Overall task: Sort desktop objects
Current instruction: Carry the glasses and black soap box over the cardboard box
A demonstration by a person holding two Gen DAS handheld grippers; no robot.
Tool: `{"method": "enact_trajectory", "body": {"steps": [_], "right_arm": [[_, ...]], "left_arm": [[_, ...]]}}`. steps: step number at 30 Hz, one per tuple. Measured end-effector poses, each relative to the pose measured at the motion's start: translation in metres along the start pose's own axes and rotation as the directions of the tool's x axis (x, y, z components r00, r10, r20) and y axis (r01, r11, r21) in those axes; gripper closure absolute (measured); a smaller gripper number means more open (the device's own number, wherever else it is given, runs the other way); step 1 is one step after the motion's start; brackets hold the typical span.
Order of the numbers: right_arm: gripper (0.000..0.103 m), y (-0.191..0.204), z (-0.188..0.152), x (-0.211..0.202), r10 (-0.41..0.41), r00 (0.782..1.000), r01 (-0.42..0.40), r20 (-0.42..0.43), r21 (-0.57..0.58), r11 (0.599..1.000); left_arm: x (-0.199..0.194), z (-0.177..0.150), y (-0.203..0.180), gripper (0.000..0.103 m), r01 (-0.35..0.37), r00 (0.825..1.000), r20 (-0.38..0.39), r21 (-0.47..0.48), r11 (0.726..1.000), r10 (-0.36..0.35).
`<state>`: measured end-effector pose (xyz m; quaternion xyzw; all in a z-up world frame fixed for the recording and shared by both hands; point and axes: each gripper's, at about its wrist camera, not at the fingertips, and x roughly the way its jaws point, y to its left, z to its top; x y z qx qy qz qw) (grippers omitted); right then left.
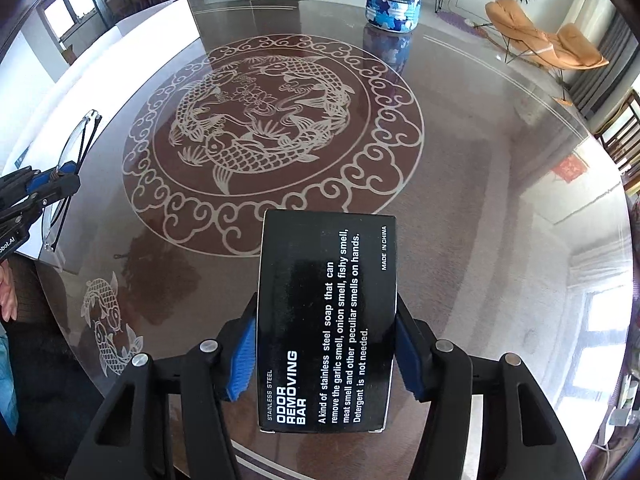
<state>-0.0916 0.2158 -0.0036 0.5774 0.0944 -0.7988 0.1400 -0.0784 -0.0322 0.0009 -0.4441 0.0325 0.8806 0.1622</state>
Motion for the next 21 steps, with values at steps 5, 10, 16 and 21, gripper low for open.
{"method": "enact_trajectory", "body": {"steps": [5,10,16,21], "right_arm": [[0.044,0.032,0.018,-0.016,0.033,0.999,-0.031,0.037,-0.047,0.998],[0.044,0.086,0.068,-0.037,0.076,0.993,-0.063,0.093,-0.138,0.988],[0.044,0.185,0.15,-0.071,0.199,0.961,-0.147,0.19,-0.254,0.956],[0.044,0.279,0.221,-0.077,0.256,0.934,-0.151,0.25,-0.372,0.916]], "left_arm": [[-0.046,0.007,0.028,0.085,0.006,0.998,0.067,-0.06,0.998,-0.002],[-0.103,0.015,0.087,0.085,-0.075,0.988,0.122,-0.117,0.99,0.089],[-0.141,0.013,0.187,0.085,-0.187,0.971,0.097,-0.27,0.945,0.22],[-0.124,0.006,0.243,0.085,-0.235,0.966,0.021,-0.345,0.909,0.258]]}}
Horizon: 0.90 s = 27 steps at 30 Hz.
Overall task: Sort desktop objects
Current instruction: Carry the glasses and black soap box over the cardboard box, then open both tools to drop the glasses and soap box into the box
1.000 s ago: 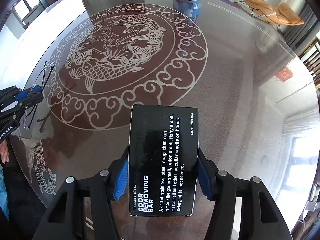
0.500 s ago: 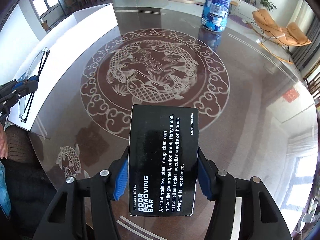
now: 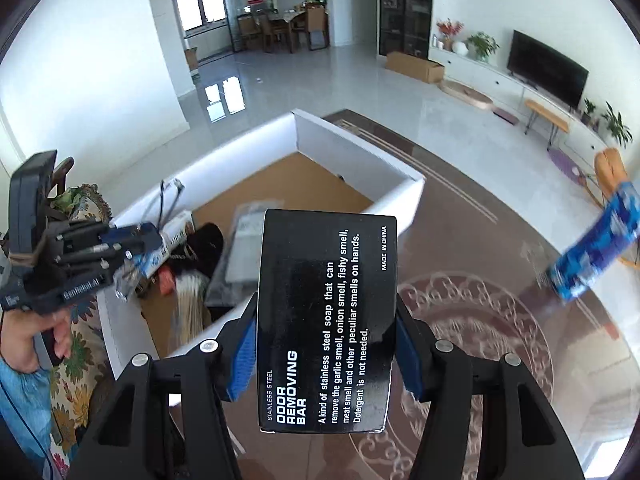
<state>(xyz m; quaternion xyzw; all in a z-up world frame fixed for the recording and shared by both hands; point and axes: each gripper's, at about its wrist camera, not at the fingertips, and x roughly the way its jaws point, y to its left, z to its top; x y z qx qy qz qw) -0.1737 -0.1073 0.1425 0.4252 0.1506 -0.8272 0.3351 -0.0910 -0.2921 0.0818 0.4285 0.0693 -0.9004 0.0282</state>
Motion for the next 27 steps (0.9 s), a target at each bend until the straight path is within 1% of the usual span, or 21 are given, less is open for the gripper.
{"method": "enact_trajectory", "body": {"steps": [2,4,8,11,14,16,18,19,20,21,22,23,25,27], "right_arm": [[0.044,0.019,0.03,0.025,0.007,1.0,-0.007,0.004,-0.036,0.999],[0.044,0.034,0.052,0.054,0.003,1.0,-0.003,0.0,-0.072,0.997],[0.044,0.055,0.077,0.119,-0.017,0.999,0.011,-0.041,-0.135,0.991],[0.044,0.055,0.083,0.166,-0.031,0.995,0.018,-0.093,-0.136,0.991],[0.044,0.052,0.082,0.202,-0.053,0.989,0.034,-0.137,-0.133,0.991],[0.043,0.046,0.079,0.219,-0.048,0.986,0.03,-0.159,-0.117,0.993],[0.041,0.041,0.077,0.232,-0.043,0.983,0.025,-0.18,-0.103,0.994],[0.037,0.038,0.076,0.237,-0.044,0.98,0.026,-0.192,-0.094,0.995],[0.028,0.035,0.077,0.24,-0.049,0.979,0.032,-0.196,-0.086,0.996],[0.022,0.032,0.076,0.238,-0.051,0.982,0.037,-0.184,-0.079,0.996],[0.02,0.03,0.077,0.235,-0.051,0.985,0.039,-0.165,-0.072,0.997],[0.018,0.028,0.079,0.23,-0.052,0.988,0.044,-0.145,-0.063,0.997],[0.017,0.022,0.08,0.216,-0.049,0.993,0.045,-0.106,-0.039,0.998],[0.013,0.017,0.081,0.197,-0.053,0.997,0.053,-0.061,-0.016,0.998]], "left_arm": [[0.018,0.001,0.011,0.085,-0.01,0.999,-0.031,-0.017,1.0,0.009],[0.034,0.001,0.021,0.085,-0.006,0.998,-0.061,-0.038,0.999,0.004],[0.062,-0.003,0.035,0.085,-0.009,0.993,-0.118,-0.067,0.998,0.001],[0.078,-0.005,0.043,0.085,-0.017,0.987,-0.16,-0.084,0.996,0.003],[0.09,-0.007,0.048,0.085,-0.023,0.981,-0.195,-0.09,0.996,0.005],[0.097,-0.008,0.049,0.085,-0.029,0.978,-0.21,-0.09,0.996,0.009],[0.101,-0.008,0.049,0.084,-0.044,0.974,-0.226,-0.084,0.995,0.024],[0.102,-0.009,0.048,0.079,-0.049,0.973,-0.228,-0.079,0.996,0.03],[0.103,-0.01,0.048,0.072,-0.055,0.973,-0.226,-0.074,0.996,0.037],[0.103,-0.011,0.047,0.048,-0.067,0.974,-0.221,-0.07,0.995,0.05],[0.101,-0.011,0.045,0.028,-0.089,0.974,-0.212,-0.062,0.994,0.074],[0.098,-0.01,0.044,0.026,-0.111,0.976,-0.193,-0.052,0.993,0.099],[0.087,-0.009,0.04,0.026,-0.145,0.979,-0.153,-0.044,0.988,0.137],[0.072,-0.007,0.036,0.026,-0.163,0.982,-0.109,-0.057,0.985,0.156]]}}
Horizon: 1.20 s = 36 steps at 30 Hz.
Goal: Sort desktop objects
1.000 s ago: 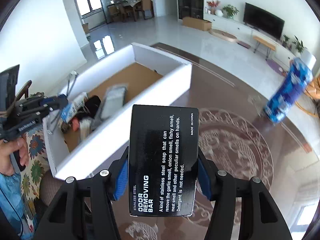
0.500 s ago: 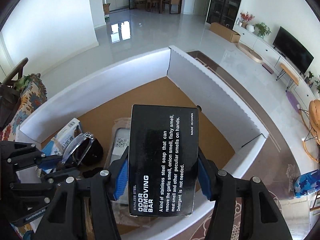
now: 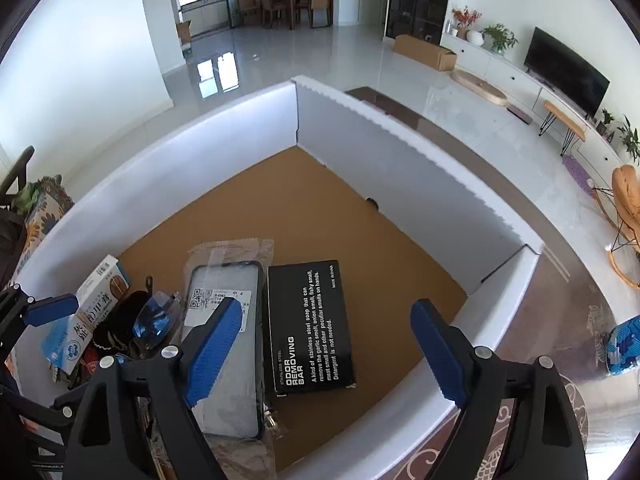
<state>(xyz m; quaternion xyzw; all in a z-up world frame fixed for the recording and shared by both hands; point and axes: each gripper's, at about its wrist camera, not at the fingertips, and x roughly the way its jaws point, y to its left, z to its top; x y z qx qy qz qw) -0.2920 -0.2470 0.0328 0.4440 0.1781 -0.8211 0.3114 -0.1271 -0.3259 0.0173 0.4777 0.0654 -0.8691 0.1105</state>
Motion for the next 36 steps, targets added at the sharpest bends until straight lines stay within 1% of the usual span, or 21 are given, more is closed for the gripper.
{"method": "enact_trajectory", "body": {"steps": [2,3,4,5,6,9,12,16,19,21,25,28,30,33,36], "right_arm": [[0.009,-0.004,-0.006,-0.023,-0.015,0.999,0.015,0.043,0.009,1.0],[0.006,-0.006,-0.01,-0.034,-0.026,0.998,0.025,0.064,0.008,1.0],[0.004,-0.006,-0.016,-0.045,-0.037,0.996,0.037,0.082,0.004,0.999],[0.001,-0.004,-0.023,-0.055,-0.045,0.995,0.045,0.092,0.0,0.999],[0.001,-0.004,-0.031,-0.064,-0.043,0.995,0.044,0.095,-0.004,0.999],[0.001,-0.001,-0.058,-0.081,-0.012,0.996,0.013,0.086,-0.012,1.0],[0.001,0.005,-0.081,-0.093,-0.007,0.996,0.009,0.089,-0.023,1.0],[0.001,0.008,-0.099,-0.103,-0.003,0.995,0.005,0.096,-0.022,1.0],[0.001,0.009,-0.101,-0.107,0.002,0.995,0.0,0.103,-0.023,1.0],[0.001,0.012,-0.101,-0.107,0.006,0.994,-0.003,0.106,-0.026,1.0],[0.001,0.018,-0.096,-0.105,0.022,0.994,-0.019,0.108,-0.027,0.999],[0.001,0.025,-0.094,-0.102,0.027,0.994,-0.022,0.109,-0.043,0.999],[0.001,0.03,-0.094,-0.101,0.026,0.994,-0.02,0.109,-0.059,0.998],[0.001,0.036,-0.093,-0.098,0.03,0.994,-0.022,0.105,-0.076,0.997],[0.001,0.04,-0.092,-0.096,0.035,0.994,-0.027,0.1,-0.084,0.996]], "left_arm": [[-0.018,-0.001,-0.003,0.025,-0.012,0.998,0.06,-0.016,1.0,0.013],[-0.027,-0.001,-0.005,0.021,-0.017,0.996,0.092,-0.026,1.0,0.019],[-0.037,-0.002,-0.007,0.012,-0.033,0.992,0.122,-0.034,0.999,0.037],[-0.046,-0.003,-0.01,0.008,-0.058,0.987,0.145,-0.043,0.997,0.064],[-0.055,-0.004,-0.012,0.003,-0.082,0.981,0.17,-0.057,0.995,0.09],[-0.076,-0.007,-0.016,0.002,-0.135,0.961,0.226,-0.111,0.985,0.157],[-0.095,-0.013,-0.024,0.002,-0.195,0.941,0.245,-0.169,0.966,0.233],[-0.119,-0.023,-0.028,0.001,-0.179,0.93,0.278,-0.229,0.957,0.24],[-0.127,-0.025,-0.031,0.001,-0.209,0.919,0.278,-0.26,0.943,0.281],[-0.128,-0.026,-0.031,0.001,-0.212,0.917,0.278,-0.267,0.94,0.286],[-0.129,-0.03,-0.028,0.001,-0.231,0.91,0.27,-0.299,0.926,0.315],[-0.126,-0.032,-0.024,0.001,-0.24,0.909,0.258,-0.323,0.916,0.329],[-0.124,-0.034,-0.021,0.001,-0.237,0.911,0.252,-0.332,0.913,0.328],[-0.123,-0.036,-0.019,0.001,-0.25,0.907,0.246,-0.342,0.906,0.343],[-0.122,-0.037,-0.018,0.001,-0.254,0.907,0.239,-0.347,0.903,0.347]]}}
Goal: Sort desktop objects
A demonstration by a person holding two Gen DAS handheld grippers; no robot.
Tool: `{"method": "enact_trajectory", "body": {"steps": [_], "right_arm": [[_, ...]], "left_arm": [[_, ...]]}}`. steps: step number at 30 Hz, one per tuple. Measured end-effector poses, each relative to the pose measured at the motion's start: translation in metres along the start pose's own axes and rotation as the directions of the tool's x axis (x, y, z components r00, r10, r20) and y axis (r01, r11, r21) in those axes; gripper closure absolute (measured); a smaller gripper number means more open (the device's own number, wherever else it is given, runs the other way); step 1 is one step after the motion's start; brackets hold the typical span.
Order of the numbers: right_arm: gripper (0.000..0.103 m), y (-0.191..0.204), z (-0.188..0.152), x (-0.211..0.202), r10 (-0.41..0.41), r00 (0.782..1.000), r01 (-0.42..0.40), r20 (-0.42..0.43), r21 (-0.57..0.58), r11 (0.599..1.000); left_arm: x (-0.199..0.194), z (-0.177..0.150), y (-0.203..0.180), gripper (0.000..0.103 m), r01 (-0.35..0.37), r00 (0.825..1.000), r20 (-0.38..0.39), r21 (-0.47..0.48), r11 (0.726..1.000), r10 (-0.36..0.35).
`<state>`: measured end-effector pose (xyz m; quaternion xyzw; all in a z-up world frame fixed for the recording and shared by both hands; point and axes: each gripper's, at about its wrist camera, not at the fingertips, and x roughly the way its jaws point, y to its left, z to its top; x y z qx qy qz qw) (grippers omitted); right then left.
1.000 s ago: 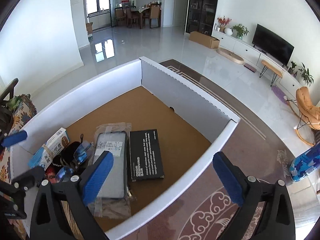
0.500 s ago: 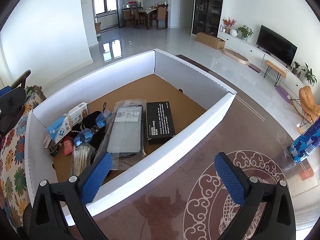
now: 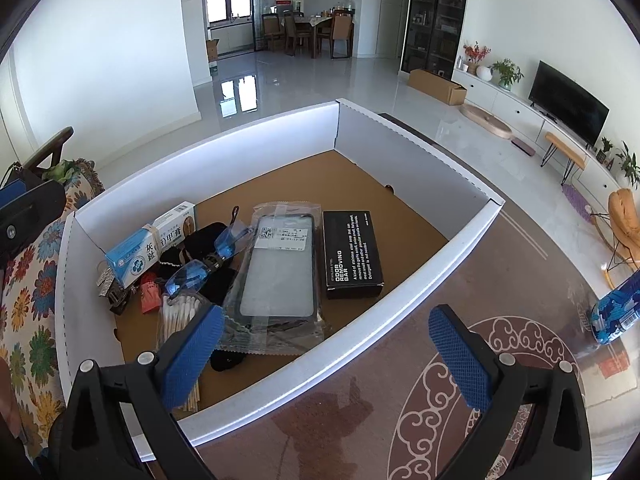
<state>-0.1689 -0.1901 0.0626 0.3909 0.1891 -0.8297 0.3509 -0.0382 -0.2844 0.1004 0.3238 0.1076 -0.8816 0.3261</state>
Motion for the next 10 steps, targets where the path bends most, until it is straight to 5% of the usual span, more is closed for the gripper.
{"method": "enact_trajectory", "body": {"steps": [6,10], "right_arm": [[0.001,0.005,0.001,0.005,0.003,1.0,-0.004,-0.012,-0.009,1.0],[0.001,0.006,0.0,0.007,0.004,1.0,-0.004,-0.014,-0.007,1.0]], "left_arm": [[0.007,-0.006,0.005,0.001,0.012,0.999,-0.043,-0.027,1.0,-0.013],[-0.002,-0.012,0.005,0.001,-0.035,0.999,0.017,-0.034,0.999,0.035]]}}
